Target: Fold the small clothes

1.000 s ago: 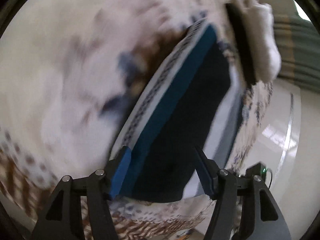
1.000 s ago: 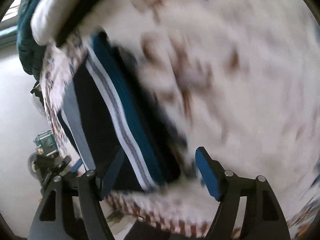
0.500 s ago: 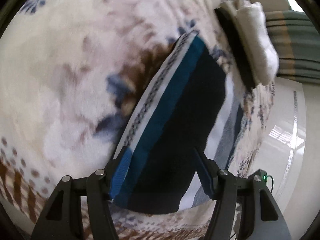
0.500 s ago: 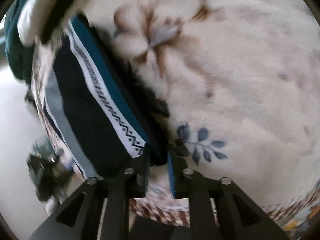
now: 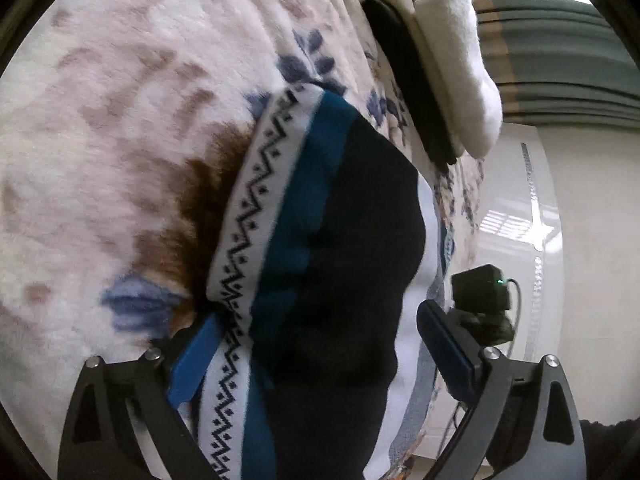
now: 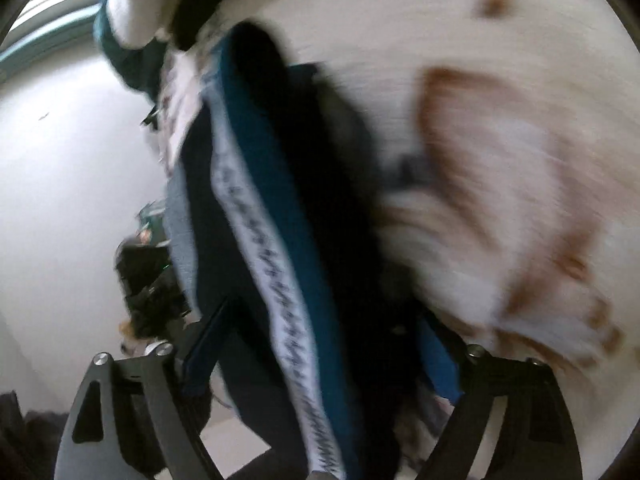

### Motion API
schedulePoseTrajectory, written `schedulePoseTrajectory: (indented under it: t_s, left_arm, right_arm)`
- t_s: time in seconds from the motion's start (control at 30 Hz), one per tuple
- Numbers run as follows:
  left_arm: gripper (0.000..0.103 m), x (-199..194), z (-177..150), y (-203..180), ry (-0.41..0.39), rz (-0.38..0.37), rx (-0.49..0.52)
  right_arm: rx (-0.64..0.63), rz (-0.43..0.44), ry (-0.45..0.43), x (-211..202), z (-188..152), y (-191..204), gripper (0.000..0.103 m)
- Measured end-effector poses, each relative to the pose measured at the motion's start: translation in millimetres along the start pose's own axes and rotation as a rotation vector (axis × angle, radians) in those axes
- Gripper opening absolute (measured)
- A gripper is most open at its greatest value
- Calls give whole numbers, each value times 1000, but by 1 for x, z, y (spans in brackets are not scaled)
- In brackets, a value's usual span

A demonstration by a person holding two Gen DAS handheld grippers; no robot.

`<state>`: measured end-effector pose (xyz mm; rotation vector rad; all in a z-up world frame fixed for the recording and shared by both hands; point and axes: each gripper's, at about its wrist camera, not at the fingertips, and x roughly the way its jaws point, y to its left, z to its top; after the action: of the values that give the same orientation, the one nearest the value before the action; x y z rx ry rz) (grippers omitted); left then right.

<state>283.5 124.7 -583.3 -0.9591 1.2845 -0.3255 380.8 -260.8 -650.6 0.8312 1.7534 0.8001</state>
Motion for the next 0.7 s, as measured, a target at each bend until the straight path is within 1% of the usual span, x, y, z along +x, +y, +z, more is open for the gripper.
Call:
schedulePoseTrajectory:
  t_s: [0.03,0.1,0.13,0.17,0.2,0.27,0.3,0.33,0.37,0.4,0.43,0.47,0.53,0.57,0.6,0.63,0.67,0.7]
  left_arm:
    - [96,-7,0,1,-7,7,-4]
    - [96,-23,0,1,-30,39,1]
    - [96,-30,-3,1,-45,62,21]
    - [96,-31,-7,2,-48,80,41]
    - [96,-29,-7,7,-32,84,49]
    - [96,-14,-2,16,19,41,24]
    - [96,-1,-1,15,48,14,25]
    - [96,15,-1,9,81,-4,44]
    - [96,26,-1,4,95,-4,65]
    - [96,38,0,-5,91,12,89]
    - [96,43,1,-10,86,5,92]
    - [96,46,4,-14,81,-25,86]
    - [96,45,7,-16,62,-92,47]
    - [96,42,7,-14,39,-147,16]
    - [85,39,5,-12,21,-179,-7]
    - [52,37,4,-11,16,-173,-13]
    - [40,35,2,-10,14,-160,-8]
    - [39,34,2,-11,5,-152,-7]
  right_arm:
    - [-13,17,17,5,0,8,89]
    - [-41,-11,39,14,2,18,89]
    - [-46,-24,45,16,1,19,89]
    - [-38,-31,45,20,4,20,89]
    - [-26,-22,46,20,4,19,89]
    - [-21,-20,48,22,9,16,89]
    - [-21,-18,53,22,11,16,89]
    - [-23,-22,57,22,12,15,89]
    - [-21,-24,60,23,13,14,89]
    - [-16,-22,62,23,14,15,89]
    - [-11,-21,62,27,16,17,89]
    - [-8,-19,64,20,8,12,89]
    - [-5,-17,67,18,7,11,89]
    - [-6,-10,67,17,6,9,89]
    - [-8,-7,65,17,5,9,89]
    - [-12,-10,59,18,3,9,89]
    - [-15,-11,56,17,5,6,89]
    - [-20,-22,59,17,5,6,86]
